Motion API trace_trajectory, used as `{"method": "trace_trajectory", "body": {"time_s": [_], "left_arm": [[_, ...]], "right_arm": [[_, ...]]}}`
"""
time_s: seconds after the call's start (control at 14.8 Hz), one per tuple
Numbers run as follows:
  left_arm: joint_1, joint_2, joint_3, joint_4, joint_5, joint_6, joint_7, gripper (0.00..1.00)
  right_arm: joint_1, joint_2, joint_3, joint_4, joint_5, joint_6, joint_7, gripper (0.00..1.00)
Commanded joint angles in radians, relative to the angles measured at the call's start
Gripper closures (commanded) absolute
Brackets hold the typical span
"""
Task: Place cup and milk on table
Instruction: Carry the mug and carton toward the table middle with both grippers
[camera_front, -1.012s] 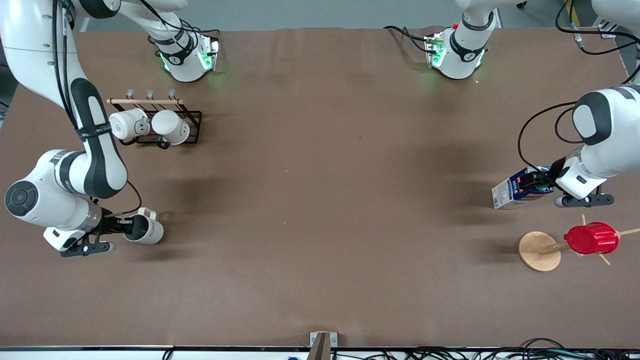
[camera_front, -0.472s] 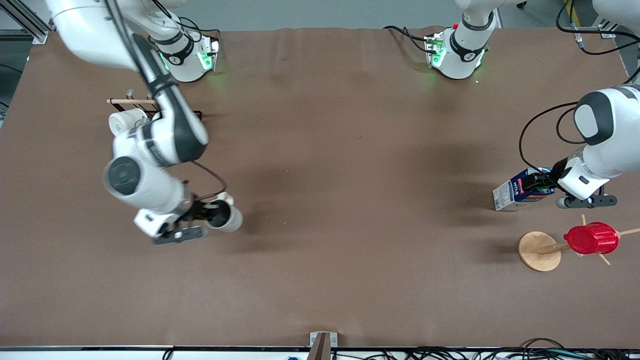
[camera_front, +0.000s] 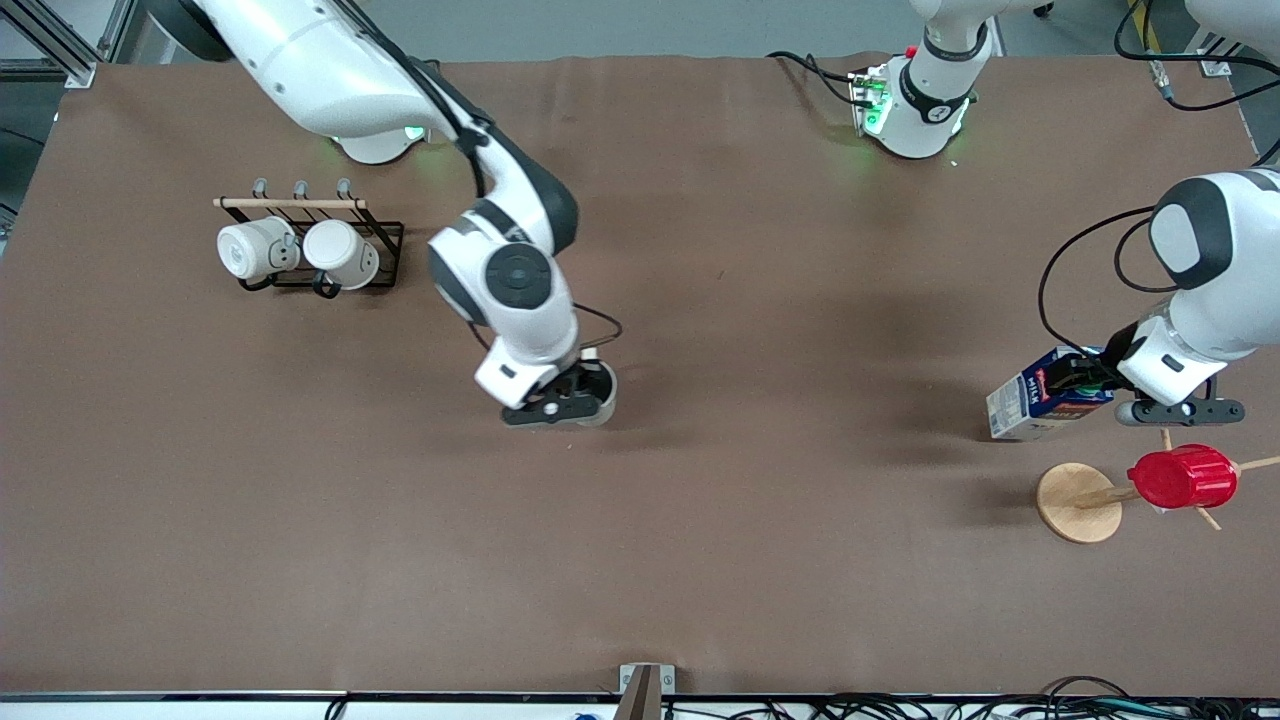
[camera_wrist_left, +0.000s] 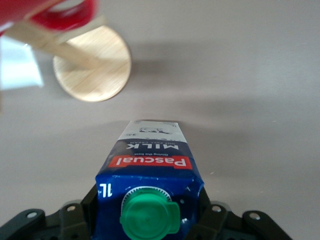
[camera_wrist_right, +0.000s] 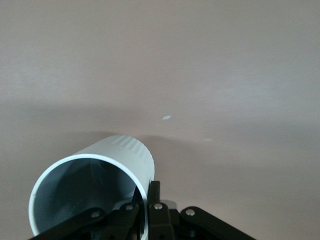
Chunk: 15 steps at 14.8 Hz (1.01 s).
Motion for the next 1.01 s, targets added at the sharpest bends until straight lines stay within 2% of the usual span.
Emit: {"method": "trace_trajectory", "body": {"time_s": [0.0, 0.47, 0.54, 0.61, 0.67, 0.94], "left_arm": [[0.0, -0.016, -0.069, 0.007, 0.013, -0.009, -0.018, 0.27], [-0.008, -0.022, -0.285, 0.011, 0.014, -0.024, -0.223, 0.27], [-0.021, -0.016, -0.311, 0.011, 0.014, -0.024, -0.271, 0.27], [-0.047, -0.014, -0.32, 0.012, 0.021, -0.024, -0.318, 0.27], [-0.085, -0.013, -0.321, 0.012, 0.036, -0.024, -0.366, 0.27], [-0.243, 0.045, -0.319, 0.092, 0.062, -0.058, -0.588, 0.27]], "right_arm": [[0.032, 0.104, 0.008, 0.147, -0.033, -0.018, 0.057, 1.0], [0.083, 0.165, 0.008, 0.173, -0.085, 0.032, 0.106, 0.96], [0.083, 0.165, 0.008, 0.173, -0.085, 0.034, 0.106, 0.81], [0.083, 0.164, 0.01, 0.173, -0.085, 0.032, 0.105, 0.34], [0.081, 0.159, 0.01, 0.173, -0.087, 0.032, 0.103, 0.0], [0.037, 0.07, 0.022, 0.167, -0.073, -0.007, 0.106, 0.0]]}}
